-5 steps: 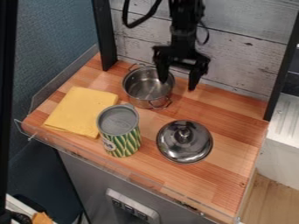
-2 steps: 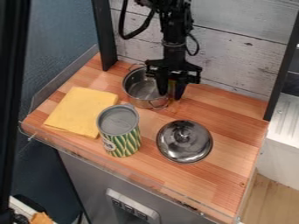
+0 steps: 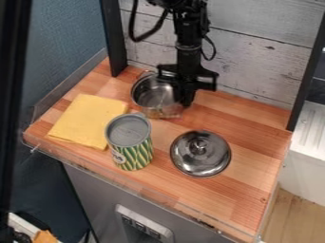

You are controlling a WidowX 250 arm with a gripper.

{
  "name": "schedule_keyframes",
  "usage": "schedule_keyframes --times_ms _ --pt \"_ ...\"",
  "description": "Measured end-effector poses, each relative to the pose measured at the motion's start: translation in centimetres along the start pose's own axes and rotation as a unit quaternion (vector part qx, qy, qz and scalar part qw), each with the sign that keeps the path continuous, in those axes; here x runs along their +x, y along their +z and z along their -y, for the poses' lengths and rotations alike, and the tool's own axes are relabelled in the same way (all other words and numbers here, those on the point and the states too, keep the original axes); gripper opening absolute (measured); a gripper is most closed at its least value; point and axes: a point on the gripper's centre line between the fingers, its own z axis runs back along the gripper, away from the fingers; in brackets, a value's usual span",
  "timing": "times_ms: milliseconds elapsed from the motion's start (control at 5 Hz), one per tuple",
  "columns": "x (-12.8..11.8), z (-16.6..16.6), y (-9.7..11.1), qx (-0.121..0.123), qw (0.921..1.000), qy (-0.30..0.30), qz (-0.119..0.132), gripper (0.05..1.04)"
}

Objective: Put the silver pot on the yellow cloth

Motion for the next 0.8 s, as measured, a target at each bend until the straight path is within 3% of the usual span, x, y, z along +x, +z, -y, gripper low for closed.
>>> schedule_keyframes --times_ms 200,400,800 --pt "0.2 -0.3 3.5 -0.012 0.9985 0.0 0.053 0.076" --pt "-0.9 -3.0 6.4 -0.026 0.9958 0.024 0.084 0.076" --pt "-6.8 -9.2 5.6 -0.005 0.9961 0.06 0.064 0.073"
